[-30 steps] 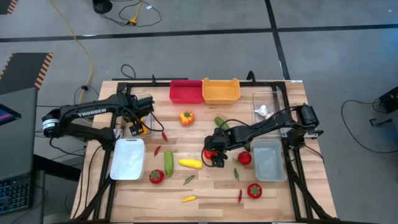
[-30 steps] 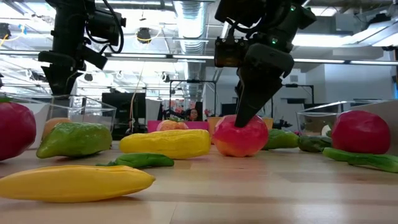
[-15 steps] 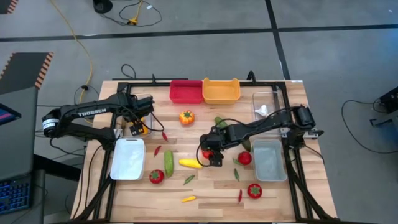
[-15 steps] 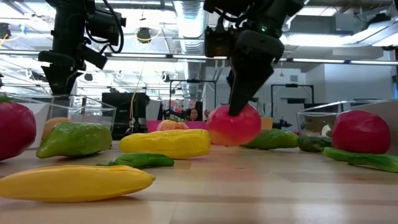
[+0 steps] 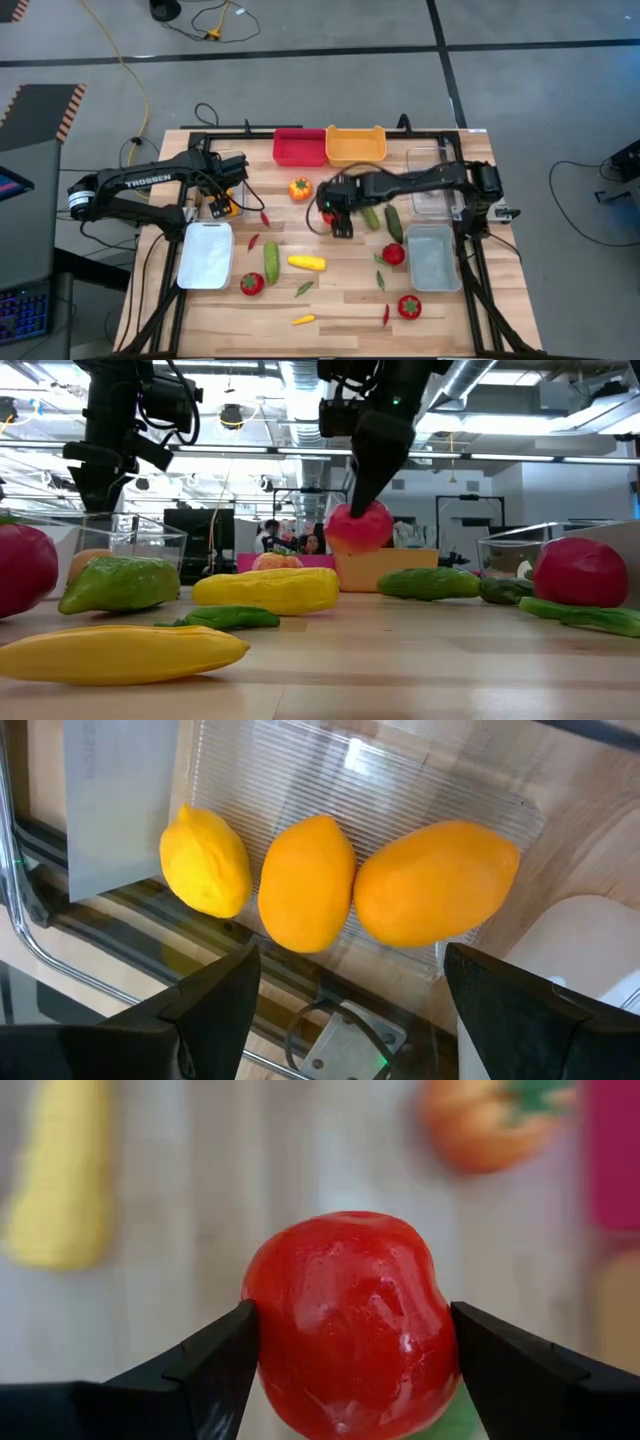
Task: Sort produce into baskets
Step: Put the red tomato into the yellow bin
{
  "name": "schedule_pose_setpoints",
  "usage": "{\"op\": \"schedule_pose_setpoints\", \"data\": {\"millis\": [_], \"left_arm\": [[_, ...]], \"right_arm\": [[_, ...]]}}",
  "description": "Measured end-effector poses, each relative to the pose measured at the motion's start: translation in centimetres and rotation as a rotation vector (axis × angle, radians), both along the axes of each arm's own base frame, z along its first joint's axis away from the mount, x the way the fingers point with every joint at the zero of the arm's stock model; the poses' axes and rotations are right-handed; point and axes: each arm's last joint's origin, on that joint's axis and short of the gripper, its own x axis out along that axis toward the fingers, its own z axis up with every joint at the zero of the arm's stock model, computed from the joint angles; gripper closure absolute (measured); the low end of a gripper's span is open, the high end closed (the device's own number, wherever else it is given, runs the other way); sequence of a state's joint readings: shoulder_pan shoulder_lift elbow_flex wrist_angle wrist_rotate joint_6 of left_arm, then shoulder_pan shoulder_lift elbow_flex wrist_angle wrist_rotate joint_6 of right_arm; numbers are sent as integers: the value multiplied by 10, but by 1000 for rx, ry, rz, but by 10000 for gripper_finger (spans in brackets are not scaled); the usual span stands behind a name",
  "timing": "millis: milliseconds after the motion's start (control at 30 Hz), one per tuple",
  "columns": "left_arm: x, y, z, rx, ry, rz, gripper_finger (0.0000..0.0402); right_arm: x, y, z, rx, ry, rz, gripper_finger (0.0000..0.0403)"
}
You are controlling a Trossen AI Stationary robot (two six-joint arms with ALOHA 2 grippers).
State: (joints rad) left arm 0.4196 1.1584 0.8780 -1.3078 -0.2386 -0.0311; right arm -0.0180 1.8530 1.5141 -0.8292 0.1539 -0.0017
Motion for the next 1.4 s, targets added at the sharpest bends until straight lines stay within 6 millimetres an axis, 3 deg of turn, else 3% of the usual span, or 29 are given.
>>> {"op": "schedule_pose_setpoints", "data": {"millis": [333, 667, 1000, 1400], "left_arm": [[2, 1, 0, 9, -19, 0, 97], [2, 1, 0, 8, -19, 0, 97], [2, 1, 0, 8, -19, 0, 97], [2, 0, 0, 4, -26, 15, 97]], "right_arm": [[-7, -90, 22, -109, -36, -163, 71], [-31, -166, 24, -139, -66, -341, 71], [-44, -207, 28, -164, -150, -446, 71], [-29, -226, -20, -119, -92, -451, 67]]}}
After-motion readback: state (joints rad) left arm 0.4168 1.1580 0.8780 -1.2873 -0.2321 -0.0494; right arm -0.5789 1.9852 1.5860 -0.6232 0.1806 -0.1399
